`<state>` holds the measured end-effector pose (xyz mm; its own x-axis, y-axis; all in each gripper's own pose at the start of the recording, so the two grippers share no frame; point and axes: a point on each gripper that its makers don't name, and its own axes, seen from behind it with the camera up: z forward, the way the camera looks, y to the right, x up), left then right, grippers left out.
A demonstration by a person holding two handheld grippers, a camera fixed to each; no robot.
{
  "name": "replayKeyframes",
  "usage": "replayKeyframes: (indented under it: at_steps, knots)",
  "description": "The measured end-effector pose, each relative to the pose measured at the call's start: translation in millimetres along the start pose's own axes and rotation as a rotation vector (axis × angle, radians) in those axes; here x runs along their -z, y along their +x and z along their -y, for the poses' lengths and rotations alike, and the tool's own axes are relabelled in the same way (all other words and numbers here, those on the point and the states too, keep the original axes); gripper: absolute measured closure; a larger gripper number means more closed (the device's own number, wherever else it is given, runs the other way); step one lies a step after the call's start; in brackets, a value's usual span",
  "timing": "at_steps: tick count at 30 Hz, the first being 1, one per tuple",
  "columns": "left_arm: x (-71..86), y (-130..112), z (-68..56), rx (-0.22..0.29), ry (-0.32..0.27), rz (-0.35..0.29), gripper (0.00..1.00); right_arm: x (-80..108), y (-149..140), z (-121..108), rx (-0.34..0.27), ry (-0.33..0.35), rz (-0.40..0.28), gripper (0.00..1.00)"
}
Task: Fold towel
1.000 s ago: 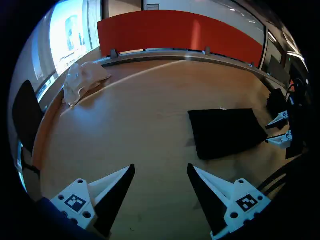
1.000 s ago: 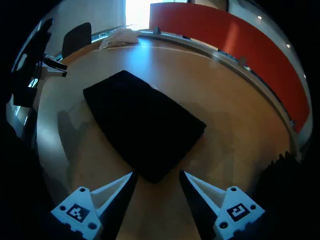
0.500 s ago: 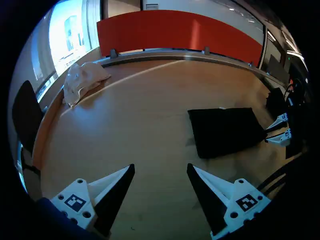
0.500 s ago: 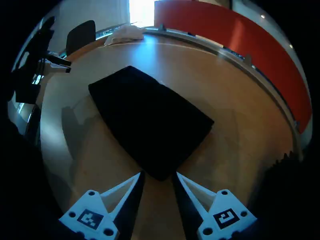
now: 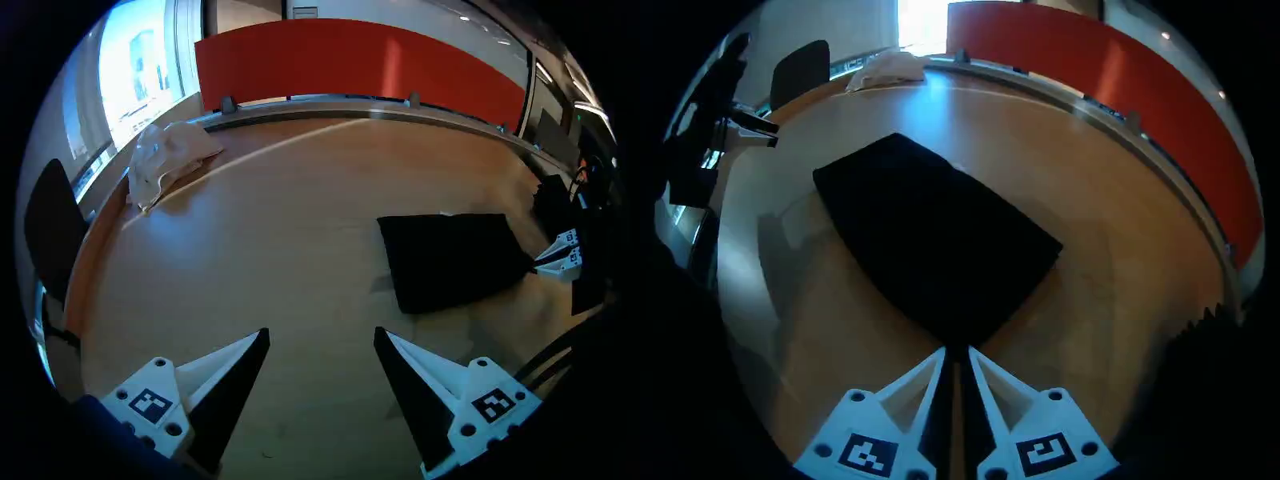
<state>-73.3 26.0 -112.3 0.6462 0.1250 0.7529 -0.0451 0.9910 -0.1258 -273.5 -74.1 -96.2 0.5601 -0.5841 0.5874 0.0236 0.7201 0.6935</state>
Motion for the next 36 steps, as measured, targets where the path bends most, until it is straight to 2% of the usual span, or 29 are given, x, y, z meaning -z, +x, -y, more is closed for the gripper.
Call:
replayKeyframes:
  at_steps: [9,28,36]
  knots:
    - [-0.2,-1,0.7,0.001,0.001,0.003,0.03,10.5,10,-6,0.021,-0.030,-0.022,0.95]
    - [-3.0,7,-1.7,-0.004,-0.006,-0.007,0.03,71.1,82,-34,0.046,-0.122,-0.180,0.93]
    - [-4.4,10,-4.6,-0.010,-0.010,-0.008,0.03,92.7,102,-41,0.082,-0.148,-0.218,0.93]
